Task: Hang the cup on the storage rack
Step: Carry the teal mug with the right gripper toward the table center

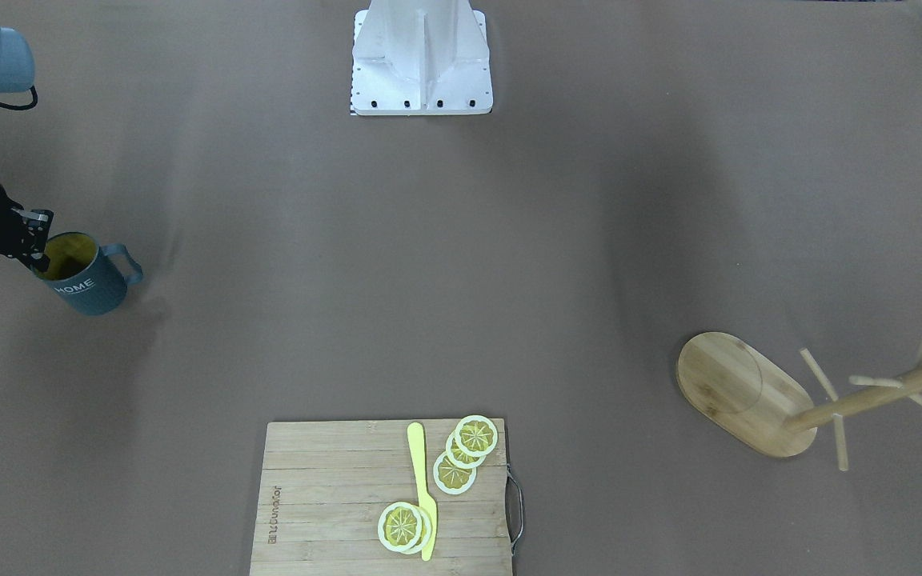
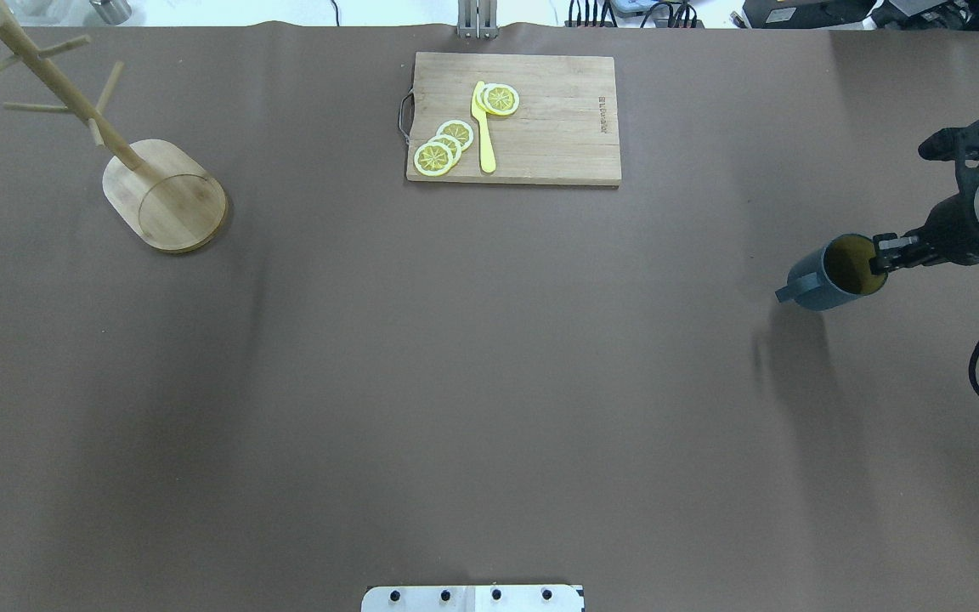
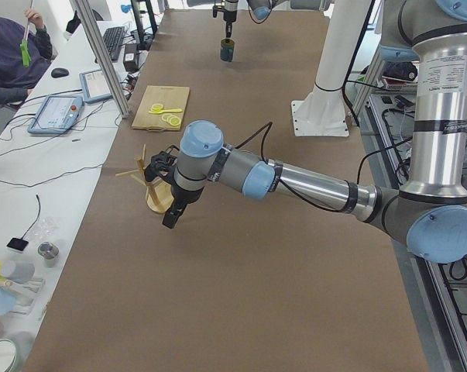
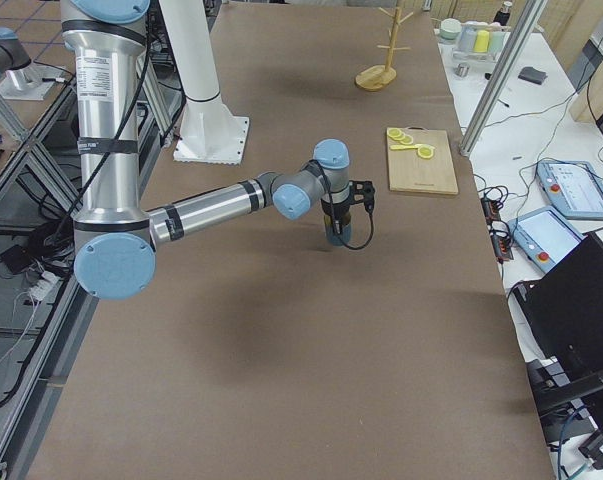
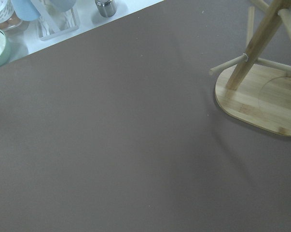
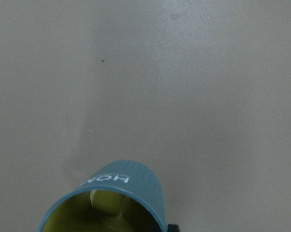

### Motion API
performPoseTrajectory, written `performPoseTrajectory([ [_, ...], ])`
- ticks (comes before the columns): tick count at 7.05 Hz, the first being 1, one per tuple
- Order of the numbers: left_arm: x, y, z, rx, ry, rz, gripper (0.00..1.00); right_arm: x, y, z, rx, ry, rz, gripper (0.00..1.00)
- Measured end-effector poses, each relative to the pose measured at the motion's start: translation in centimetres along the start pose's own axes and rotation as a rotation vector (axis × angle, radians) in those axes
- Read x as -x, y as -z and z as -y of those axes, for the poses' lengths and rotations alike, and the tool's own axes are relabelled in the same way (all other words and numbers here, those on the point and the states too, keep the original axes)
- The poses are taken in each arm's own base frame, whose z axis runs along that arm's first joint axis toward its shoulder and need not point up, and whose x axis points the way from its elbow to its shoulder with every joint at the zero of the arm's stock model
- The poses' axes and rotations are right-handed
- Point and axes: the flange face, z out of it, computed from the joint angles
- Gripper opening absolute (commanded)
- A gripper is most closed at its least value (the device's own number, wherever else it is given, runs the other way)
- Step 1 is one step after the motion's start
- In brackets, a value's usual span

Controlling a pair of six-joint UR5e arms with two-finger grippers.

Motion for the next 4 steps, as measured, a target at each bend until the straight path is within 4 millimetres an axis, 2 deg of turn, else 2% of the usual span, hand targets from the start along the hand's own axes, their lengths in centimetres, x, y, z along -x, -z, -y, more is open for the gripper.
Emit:
performPoseTrajectory([
  [2,0.0,-0.1,0.0,0.001,0.002,0.000,0.99,5.1,1.2,1.3,-0.022,-0.163,0.062,0.00],
  [3,0.0,-0.1,0.0,0.003,0.004,-0.001,0.99,8.5,0.9,1.3,-0.025,-0.244,0.079,0.00],
  [4,0.1,-0.2,-0.1,0.005,0.007,-0.001,0.99,12.8,0.1,1.1,-0.036,-0.330,0.069,0.00],
])
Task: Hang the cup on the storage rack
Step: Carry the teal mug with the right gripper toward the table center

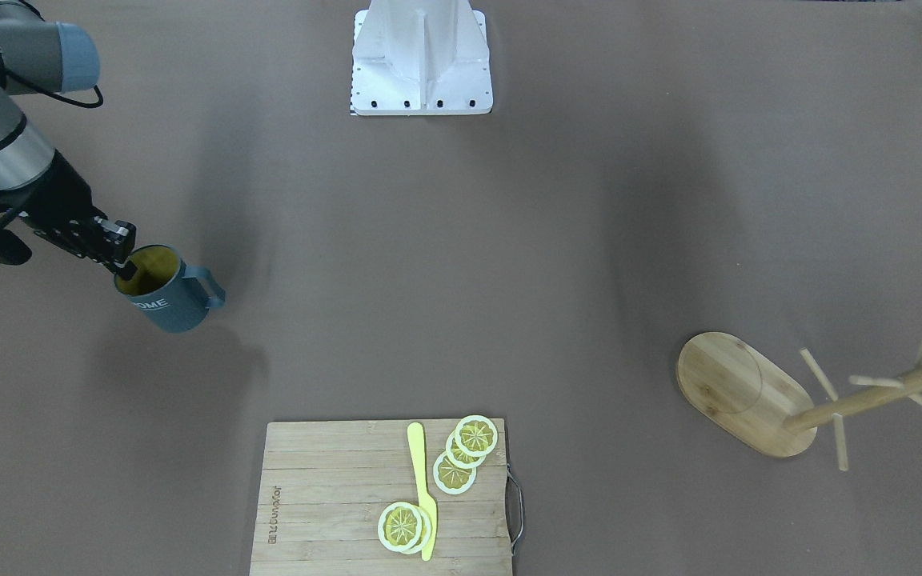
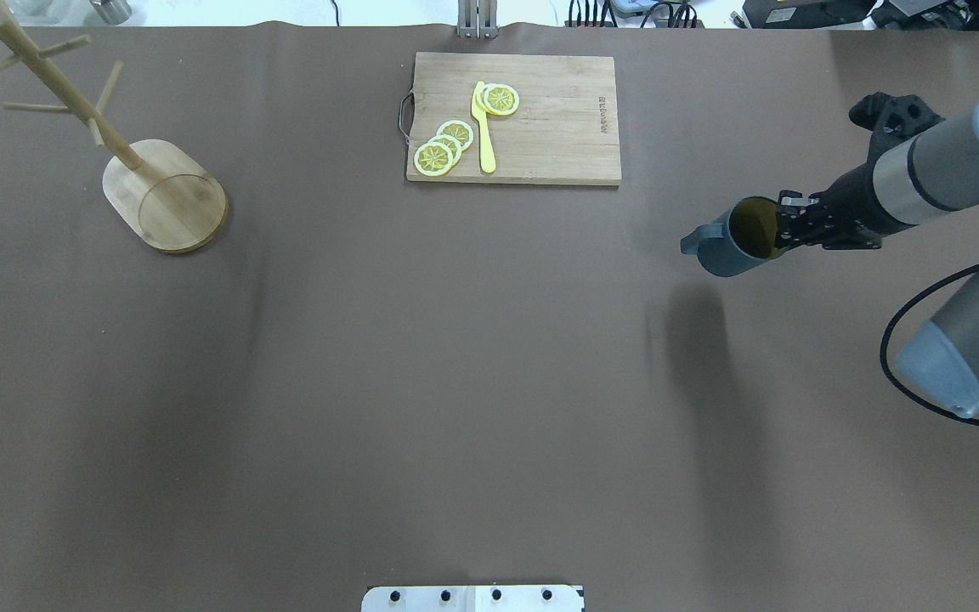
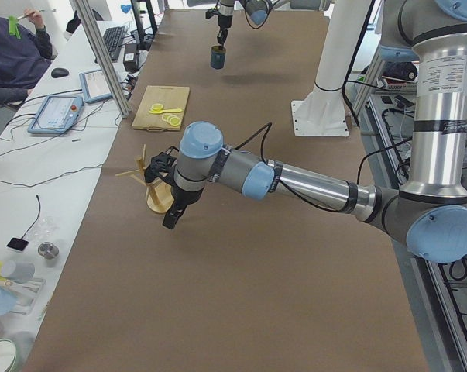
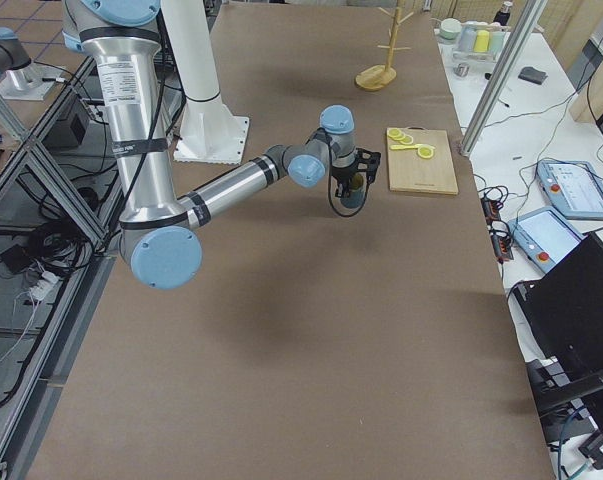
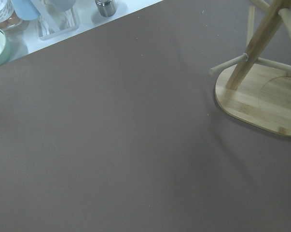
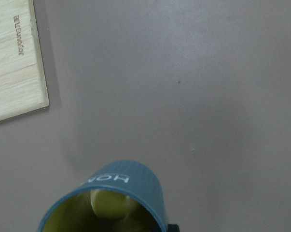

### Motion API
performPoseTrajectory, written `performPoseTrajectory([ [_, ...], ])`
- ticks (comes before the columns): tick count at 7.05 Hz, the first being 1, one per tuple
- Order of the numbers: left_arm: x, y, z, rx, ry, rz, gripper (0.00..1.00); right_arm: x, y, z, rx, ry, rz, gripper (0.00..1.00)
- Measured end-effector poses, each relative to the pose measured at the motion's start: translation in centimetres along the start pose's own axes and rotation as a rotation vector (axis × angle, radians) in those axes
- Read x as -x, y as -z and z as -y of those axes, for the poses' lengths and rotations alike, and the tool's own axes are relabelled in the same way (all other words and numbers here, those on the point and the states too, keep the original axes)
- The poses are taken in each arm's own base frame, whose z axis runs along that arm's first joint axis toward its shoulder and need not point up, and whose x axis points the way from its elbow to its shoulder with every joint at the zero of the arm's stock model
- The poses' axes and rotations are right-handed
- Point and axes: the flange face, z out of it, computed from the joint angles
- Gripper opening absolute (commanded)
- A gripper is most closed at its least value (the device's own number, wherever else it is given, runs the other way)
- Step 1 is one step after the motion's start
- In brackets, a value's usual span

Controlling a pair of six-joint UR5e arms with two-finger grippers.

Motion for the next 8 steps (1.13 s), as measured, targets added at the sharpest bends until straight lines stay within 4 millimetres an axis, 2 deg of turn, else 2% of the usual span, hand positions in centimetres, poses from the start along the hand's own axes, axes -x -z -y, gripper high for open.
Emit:
performPoseTrajectory([
  [2,0.1,-0.1,0.0,0.002,0.003,0.000,0.99,8.6,-1.3,-3.6,-0.021,-0.114,-0.078,0.00],
  [3,0.1,-0.1,0.0,0.002,0.003,0.000,0.99,12.0,-1.5,-5.6,-0.020,-0.169,-0.105,0.00],
  [5,0.1,-0.1,-0.1,0.003,0.006,0.000,0.99,17.9,-2.1,-10.1,-0.033,-0.313,-0.144,0.00],
  [8,0.0,0.0,0.0,-0.001,0.027,0.000,0.99,26.1,-5.0,-15.9,-0.044,-0.534,-0.201,0.00],
])
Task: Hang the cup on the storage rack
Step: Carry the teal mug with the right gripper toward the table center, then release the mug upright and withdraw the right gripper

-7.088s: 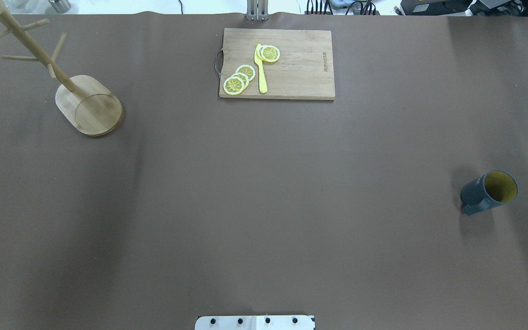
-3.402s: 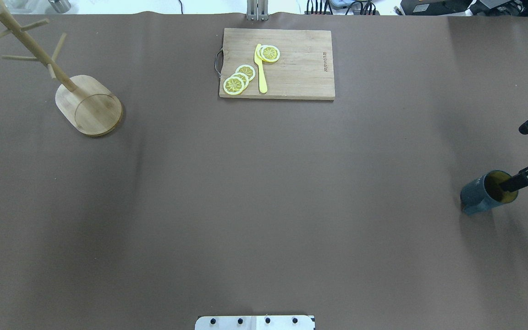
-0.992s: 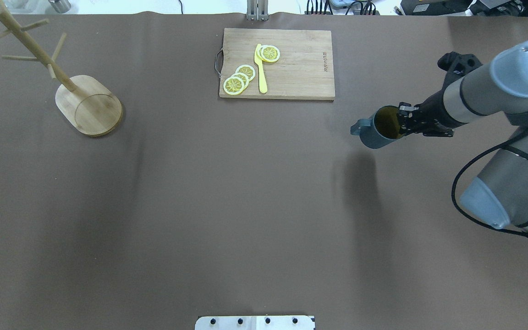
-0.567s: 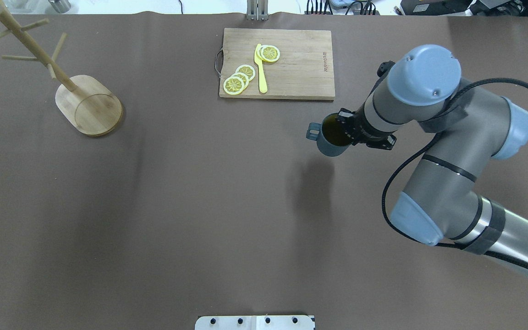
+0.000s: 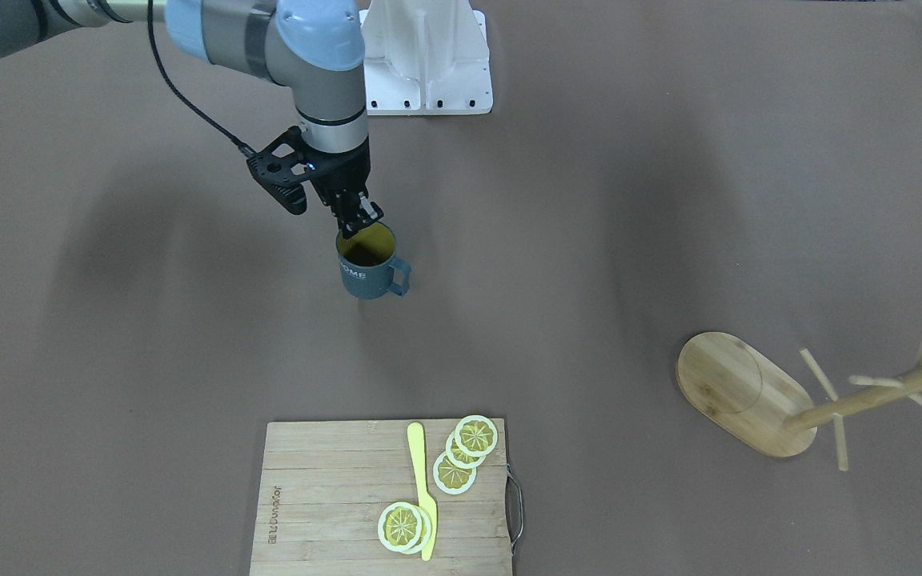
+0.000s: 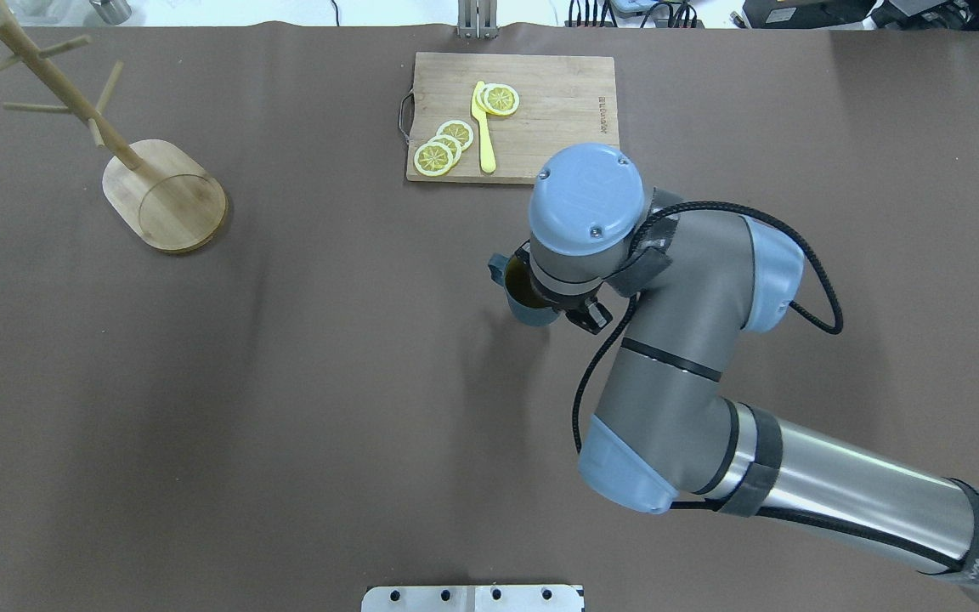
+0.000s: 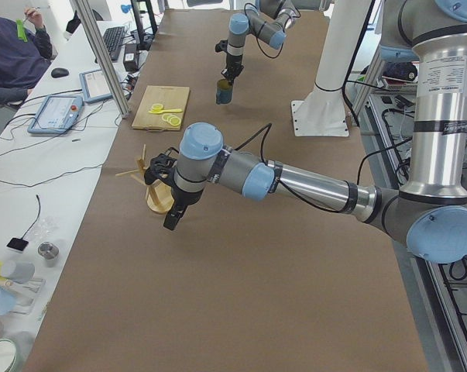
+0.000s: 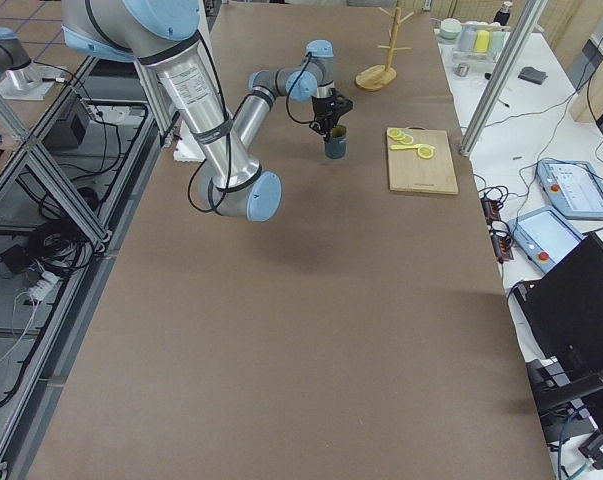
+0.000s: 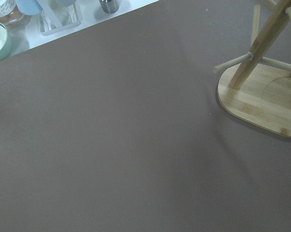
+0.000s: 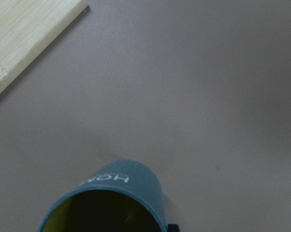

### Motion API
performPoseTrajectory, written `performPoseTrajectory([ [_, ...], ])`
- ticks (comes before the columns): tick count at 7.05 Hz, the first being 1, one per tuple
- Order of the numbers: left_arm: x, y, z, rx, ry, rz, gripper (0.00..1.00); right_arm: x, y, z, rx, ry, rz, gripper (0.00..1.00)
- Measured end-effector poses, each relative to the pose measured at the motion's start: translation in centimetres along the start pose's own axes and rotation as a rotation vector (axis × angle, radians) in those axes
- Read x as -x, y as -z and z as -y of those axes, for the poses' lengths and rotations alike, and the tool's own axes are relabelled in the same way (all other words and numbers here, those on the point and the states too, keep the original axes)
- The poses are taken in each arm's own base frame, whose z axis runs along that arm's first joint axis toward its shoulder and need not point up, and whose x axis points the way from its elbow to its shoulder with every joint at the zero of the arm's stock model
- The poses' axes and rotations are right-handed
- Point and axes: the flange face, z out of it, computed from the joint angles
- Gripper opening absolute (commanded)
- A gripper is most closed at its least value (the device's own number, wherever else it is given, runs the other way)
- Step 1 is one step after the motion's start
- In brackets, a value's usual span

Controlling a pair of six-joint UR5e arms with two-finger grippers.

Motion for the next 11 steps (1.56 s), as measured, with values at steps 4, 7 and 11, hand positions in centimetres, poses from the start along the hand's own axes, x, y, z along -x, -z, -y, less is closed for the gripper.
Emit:
performPoseTrajectory([
  [4,0.0,0.1,0.0,-0.001,0.002,0.001,0.99,3.1,-0.6,-5.9,0.025,-0.078,0.001,0.20],
  [7,0.0,0.1,0.0,-0.001,0.003,0.001,0.99,2.3,-1.5,-7.1,0.030,-0.056,-0.010,1.00],
  [11,0.1,0.0,-0.1,0.001,0.005,-0.001,0.99,1.2,3.2,-1.9,0.058,0.129,0.070,1.00],
])
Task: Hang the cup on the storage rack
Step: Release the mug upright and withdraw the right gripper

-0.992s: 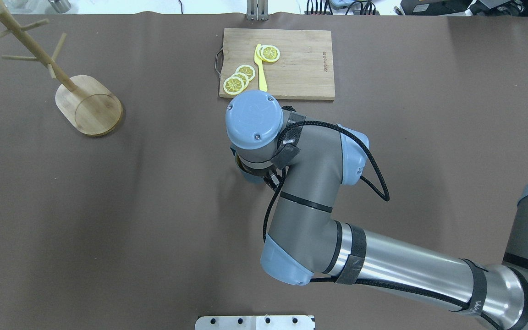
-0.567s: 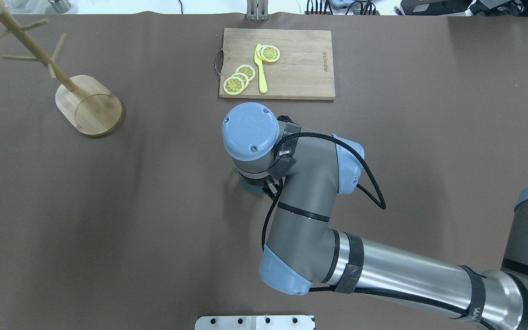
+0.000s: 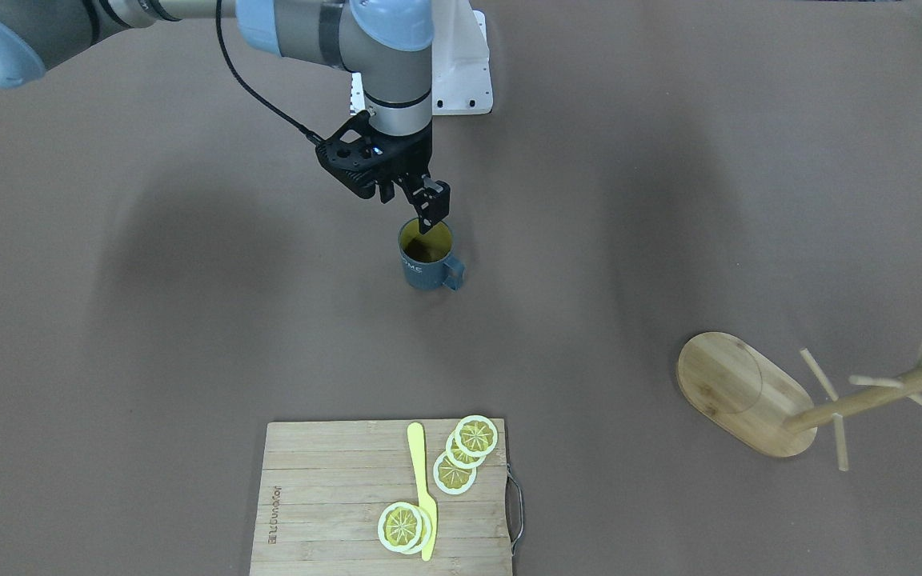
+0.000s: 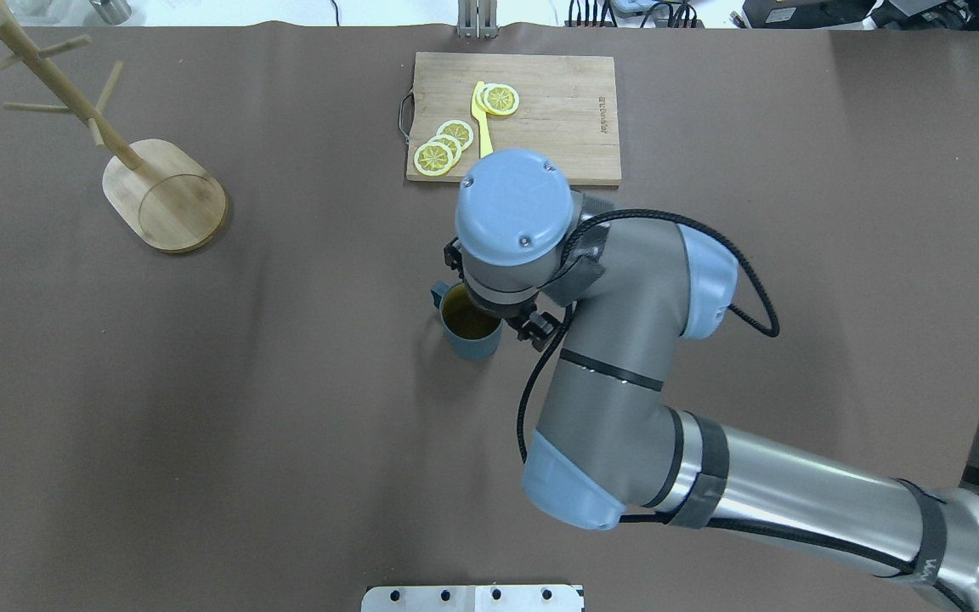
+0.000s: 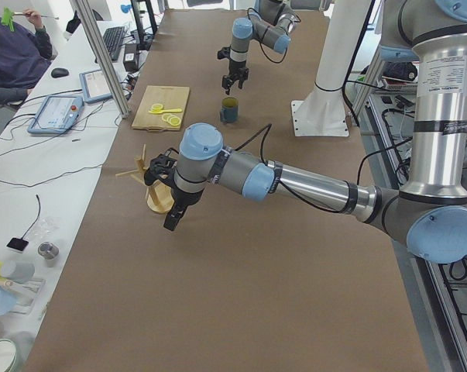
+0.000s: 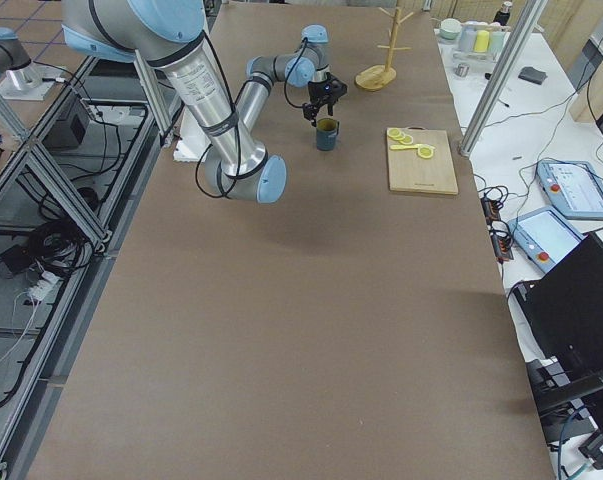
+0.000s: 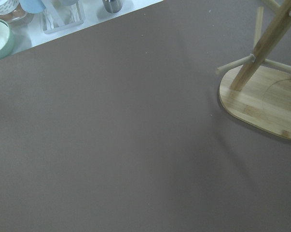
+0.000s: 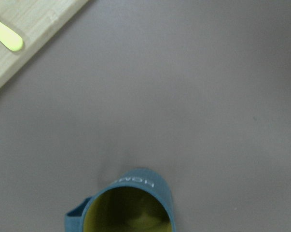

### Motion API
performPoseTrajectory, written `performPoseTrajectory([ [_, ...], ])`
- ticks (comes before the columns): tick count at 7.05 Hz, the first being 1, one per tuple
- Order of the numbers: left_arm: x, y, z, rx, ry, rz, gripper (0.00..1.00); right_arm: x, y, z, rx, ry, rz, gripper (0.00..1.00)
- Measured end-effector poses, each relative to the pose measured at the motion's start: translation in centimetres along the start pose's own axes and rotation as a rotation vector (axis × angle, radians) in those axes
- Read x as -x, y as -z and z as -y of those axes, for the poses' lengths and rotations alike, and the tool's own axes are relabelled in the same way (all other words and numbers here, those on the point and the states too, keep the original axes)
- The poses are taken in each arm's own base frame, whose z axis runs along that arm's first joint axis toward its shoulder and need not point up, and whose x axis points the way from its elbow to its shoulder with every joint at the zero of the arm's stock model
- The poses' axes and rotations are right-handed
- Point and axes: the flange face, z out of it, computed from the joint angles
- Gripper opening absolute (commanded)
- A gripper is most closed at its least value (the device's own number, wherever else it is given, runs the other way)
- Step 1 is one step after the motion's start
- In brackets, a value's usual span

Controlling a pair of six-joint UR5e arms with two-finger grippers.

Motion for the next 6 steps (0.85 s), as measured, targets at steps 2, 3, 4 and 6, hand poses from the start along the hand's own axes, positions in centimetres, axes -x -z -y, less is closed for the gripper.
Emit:
performPoseTrajectory([
  [2,-0.3,0.2,0.2,-0.005,0.018,-0.002,0.99,-2.6,2.5,8.4,0.019,0.147,0.005,1.00],
  [3,-0.7,0.5,0.3,-0.012,0.036,-0.019,0.99,-4.2,2.9,13.4,0.023,0.231,-0.012,1.00],
  [4,-1.5,0.8,0.6,-0.026,0.044,-0.062,0.99,-6.3,3.3,18.8,0.022,0.322,-0.033,1.00],
  [6,-3.2,1.2,0.8,-0.072,0.064,-0.120,0.99,-12.5,4.2,29.6,0.028,0.493,-0.079,1.00],
])
